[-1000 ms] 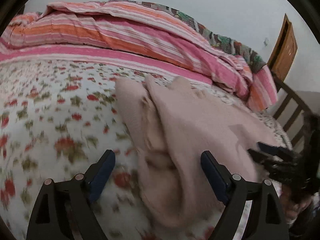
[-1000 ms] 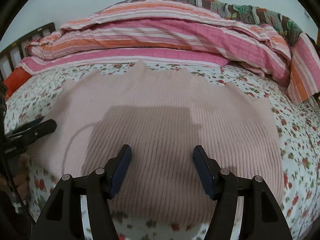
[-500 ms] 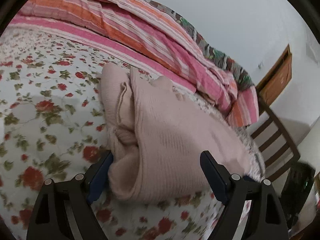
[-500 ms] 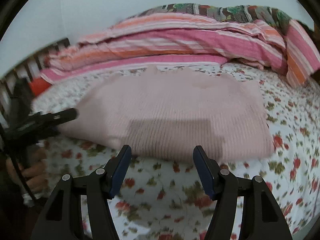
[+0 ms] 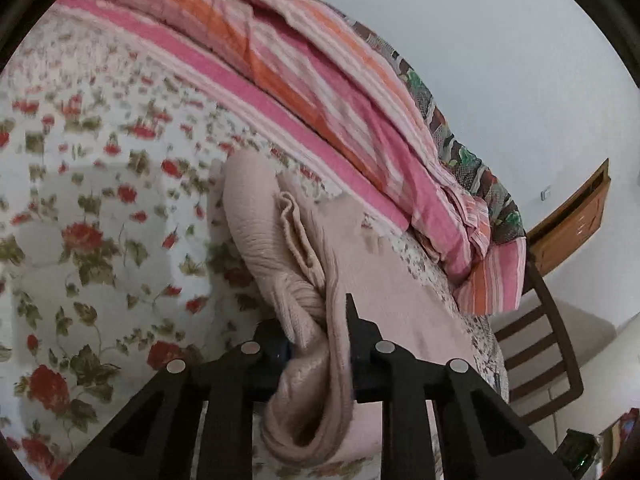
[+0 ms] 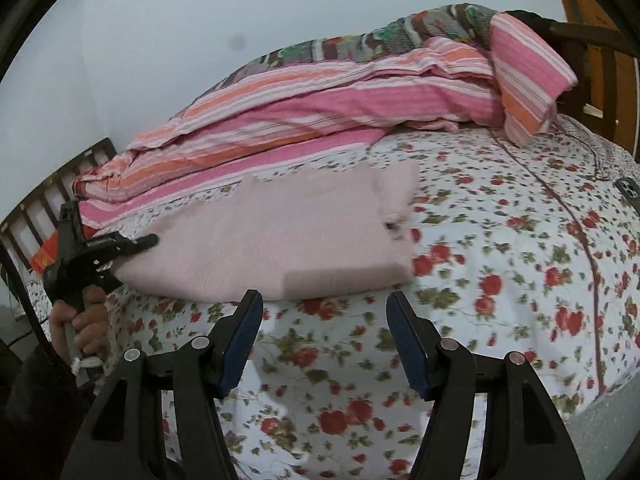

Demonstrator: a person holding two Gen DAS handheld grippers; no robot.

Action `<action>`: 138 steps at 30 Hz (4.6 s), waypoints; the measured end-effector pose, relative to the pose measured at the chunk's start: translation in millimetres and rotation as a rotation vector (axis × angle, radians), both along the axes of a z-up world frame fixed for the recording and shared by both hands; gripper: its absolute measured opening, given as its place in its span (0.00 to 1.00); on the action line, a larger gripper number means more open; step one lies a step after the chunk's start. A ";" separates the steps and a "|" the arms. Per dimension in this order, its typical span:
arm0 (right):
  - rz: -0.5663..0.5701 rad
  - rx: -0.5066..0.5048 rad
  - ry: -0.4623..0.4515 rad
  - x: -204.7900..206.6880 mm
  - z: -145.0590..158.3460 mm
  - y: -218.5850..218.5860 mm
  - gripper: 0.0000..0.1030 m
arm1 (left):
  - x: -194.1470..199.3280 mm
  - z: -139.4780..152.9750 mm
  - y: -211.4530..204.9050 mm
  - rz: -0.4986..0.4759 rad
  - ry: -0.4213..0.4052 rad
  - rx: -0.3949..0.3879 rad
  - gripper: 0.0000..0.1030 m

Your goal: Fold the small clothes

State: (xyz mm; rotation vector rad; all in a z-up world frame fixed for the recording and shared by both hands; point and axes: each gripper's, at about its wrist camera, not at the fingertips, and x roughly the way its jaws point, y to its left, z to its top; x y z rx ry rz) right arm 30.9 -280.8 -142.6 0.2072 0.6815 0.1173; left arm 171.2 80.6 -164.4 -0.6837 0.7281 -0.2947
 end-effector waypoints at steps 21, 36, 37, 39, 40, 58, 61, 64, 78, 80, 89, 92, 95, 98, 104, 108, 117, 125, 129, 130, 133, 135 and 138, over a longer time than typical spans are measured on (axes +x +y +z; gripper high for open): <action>-0.219 0.051 0.020 -11.4 9.0 -127.0 0.62 | 0.1 51.1 -296.9 -0.347 -0.077 0.437 0.17; -0.014 0.235 -0.004 44.0 19.6 -98.0 0.64 | -13.3 82.1 -212.9 -0.332 -0.164 0.378 0.68; -0.002 0.251 -0.004 50.7 19.5 -92.8 0.65 | -10.8 77.4 -204.3 -0.303 -0.134 0.405 0.68; 0.022 0.296 0.007 67.6 16.7 -81.2 0.65 | -5.8 65.7 -188.7 -0.255 -0.082 0.440 0.68; 0.033 0.323 0.017 76.6 13.9 -74.9 0.65 | -4.3 59.0 -181.4 -0.243 -0.060 0.441 0.68; -0.020 0.209 0.064 97.7 -35.0 -60.3 0.20 | 26.3 27.6 -160.1 -0.289 -0.021 0.356 0.68; -0.044 0.258 0.087 98.9 -23.9 -68.7 0.47 | 31.0 13.2 -169.0 -0.321 0.024 0.408 0.69; -0.037 0.271 0.116 111.5 -23.3 -68.6 0.56 | 35.2 6.9 -161.0 -0.335 0.042 0.350 0.70; 0.074 0.305 0.224 179.0 -59.0 -47.7 0.81 | 25.3 0.9 -84.4 -0.283 0.025 0.121 0.69; 0.102 0.358 0.242 180.5 -57.2 -48.3 0.64 | 24.3 0.5 -80.6 -0.275 0.021 0.097 0.69; 0.078 0.401 0.143 162.2 4.3 -41.3 0.38 | 25.5 9.5 -67.7 -0.245 0.009 0.083 0.68; 0.028 0.336 0.071 156.2 39.8 -34.8 0.38 | 24.9 12.6 -58.5 -0.224 -0.002 0.082 0.68; -0.011 0.238 0.033 155.9 68.1 -26.1 0.38 | 23.9 12.5 -50.3 -0.214 -0.011 0.091 0.68; -0.060 0.102 0.013 159.6 86.6 -5.3 0.38 | 22.8 12.3 -42.4 -0.205 -0.022 0.094 0.68; -0.055 0.107 0.028 181.5 92.9 25.3 0.38 | 20.9 13.9 -28.2 -0.190 -0.037 0.106 0.68; 0.042 0.370 0.038 204.6 82.5 38.5 0.38 | 17.9 13.7 -14.8 -0.176 -0.029 0.117 0.68; -0.024 0.485 0.264 240.3 -54.7 16.8 0.43 | 2.1 3.0 -14.5 -0.222 -0.025 0.234 0.68; 0.068 0.035 0.093 191.0 -0.2 25.7 0.54 | -25.5 -3.2 -86.5 -0.408 -0.093 0.447 0.67; 0.128 0.095 0.083 172.1 3.3 18.2 0.54 | -17.7 -5.6 -113.7 -0.339 -0.081 0.590 0.50; 0.139 0.116 0.089 169.2 0.6 17.3 0.54 | -15.1 -7.3 -117.5 -0.320 -0.074 0.610 0.40; 0.120 0.132 0.117 167.6 -9.5 21.4 0.52 | -15.5 -4.4 -124.1 -0.325 -0.096 0.583 0.16; 0.131 0.163 0.147 169.9 -17.1 24.8 0.17 | -16.2 4.8 -119.2 -0.289 -0.127 0.546 0.13; 0.157 0.167 0.079 160.7 -8.0 29.2 0.05 | -15.2 16.4 -94.0 -0.215 -0.146 0.476 0.12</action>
